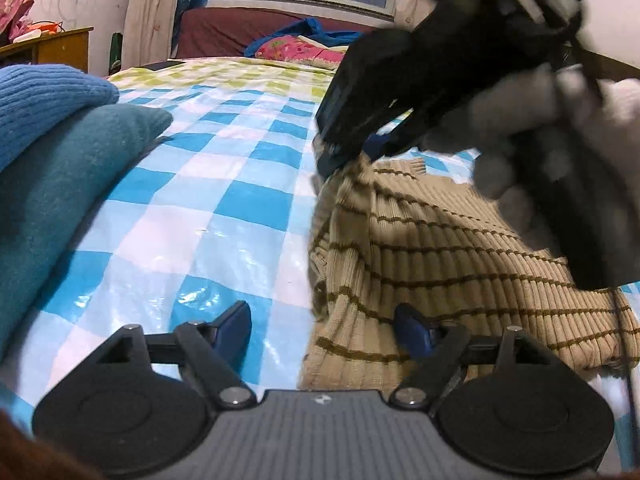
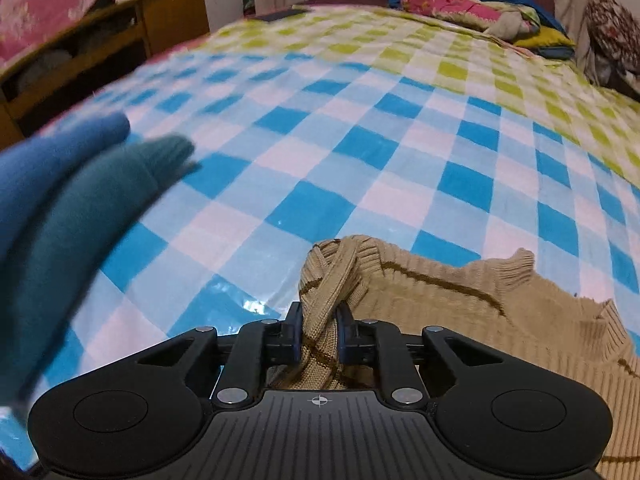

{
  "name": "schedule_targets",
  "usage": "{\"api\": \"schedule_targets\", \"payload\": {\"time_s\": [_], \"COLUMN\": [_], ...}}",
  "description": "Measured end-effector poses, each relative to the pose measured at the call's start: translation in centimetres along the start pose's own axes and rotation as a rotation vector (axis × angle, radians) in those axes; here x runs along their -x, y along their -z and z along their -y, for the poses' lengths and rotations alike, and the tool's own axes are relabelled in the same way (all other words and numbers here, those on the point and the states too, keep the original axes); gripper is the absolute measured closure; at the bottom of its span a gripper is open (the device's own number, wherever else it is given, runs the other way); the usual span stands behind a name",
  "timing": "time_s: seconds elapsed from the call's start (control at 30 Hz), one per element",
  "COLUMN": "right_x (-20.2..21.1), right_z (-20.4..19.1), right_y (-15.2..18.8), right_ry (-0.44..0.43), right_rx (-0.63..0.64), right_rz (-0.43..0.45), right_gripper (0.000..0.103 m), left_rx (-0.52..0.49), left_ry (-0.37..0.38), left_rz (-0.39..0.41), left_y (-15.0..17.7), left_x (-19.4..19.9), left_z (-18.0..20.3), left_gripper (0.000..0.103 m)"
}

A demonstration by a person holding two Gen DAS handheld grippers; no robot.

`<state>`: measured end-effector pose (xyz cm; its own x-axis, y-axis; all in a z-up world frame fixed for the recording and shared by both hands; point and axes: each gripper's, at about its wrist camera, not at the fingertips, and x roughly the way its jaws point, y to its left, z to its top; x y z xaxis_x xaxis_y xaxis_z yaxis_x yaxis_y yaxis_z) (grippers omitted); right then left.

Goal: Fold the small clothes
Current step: 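Grasp the sweater side edge with the right tool and lift it, then fold the lifted side over the sweater body with the right tool, release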

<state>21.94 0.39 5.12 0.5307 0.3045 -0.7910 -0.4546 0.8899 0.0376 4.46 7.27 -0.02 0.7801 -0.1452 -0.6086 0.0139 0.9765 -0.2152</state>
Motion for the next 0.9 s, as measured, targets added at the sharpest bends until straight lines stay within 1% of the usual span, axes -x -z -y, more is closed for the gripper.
{"api": "schedule_targets", "payload": {"time_s": [0.07,0.13,0.17,0.2,0.23,0.3,0.33,0.4,0.5,0.57,0.67,0.77,0.83,0.9], "right_x": [1.5,3.2,4.1,4.8,5.4,6.9,7.6,9.0,11.4,13.0,15.7,18.2,19.3,19.7], "right_z": [0.7,1.7,2.3,2.9,3.4,4.4,4.9,6.1,8.4,10.2,13.6,17.3,20.3,23.0], "right_y": [0.0,0.0,0.0,0.0,0.0,0.1,0.3,0.6,1.3,1.7,2.6,3.9,4.9,6.0], "right_ry": [-0.018,-0.044,-0.062,-0.080,-0.097,-0.121,-0.132,-0.154,-0.175,-0.180,-0.177,-0.147,-0.133,-0.130], "right_rx": [-0.013,-0.042,-0.065,-0.083,-0.098,-0.117,-0.125,-0.150,-0.189,-0.211,-0.252,-0.295,-0.343,-0.395], "right_rz": [0.027,0.055,0.070,0.081,0.090,0.112,0.122,0.143,0.184,0.211,0.252,0.294,0.313,0.319], "right_gripper": [0.088,0.088,0.088,0.088,0.088,0.088,0.088,0.088,0.088,0.088,0.088,0.088,0.088,0.088], "left_rx": [0.000,0.007,0.009,0.010,0.010,0.008,-0.001,-0.018,-0.043,-0.082,-0.143,-0.194,-0.249,-0.298], "left_ry": [0.021,0.019,0.016,0.017,0.021,0.026,0.030,0.039,0.080,0.117,0.194,0.268,0.298,0.316], "left_rz": [-0.001,-0.007,-0.004,-0.004,-0.005,0.007,0.018,0.037,0.062,0.088,0.115,0.124,0.128,0.124], "left_y": [0.0,0.1,0.1,0.0,-0.2,-0.8,-1.2,-1.8,-2.9,-3.6,-4.9,-5.8,-6.0,-5.8], "left_x": [-0.2,-0.2,-0.2,-0.3,-0.3,-0.1,0.1,0.4,1.6,2.8,4.1,4.3,3.8,3.1], "left_z": [0.4,0.9,1.0,1.1,1.4,1.9,2.4,3.3,5.2,7.0,10.4,14.4,17.4,20.2], "left_gripper": [0.020,0.022,0.029,0.041,0.044,0.048,0.053,0.070,0.075,0.076,0.076,0.076,0.076,0.076]}}
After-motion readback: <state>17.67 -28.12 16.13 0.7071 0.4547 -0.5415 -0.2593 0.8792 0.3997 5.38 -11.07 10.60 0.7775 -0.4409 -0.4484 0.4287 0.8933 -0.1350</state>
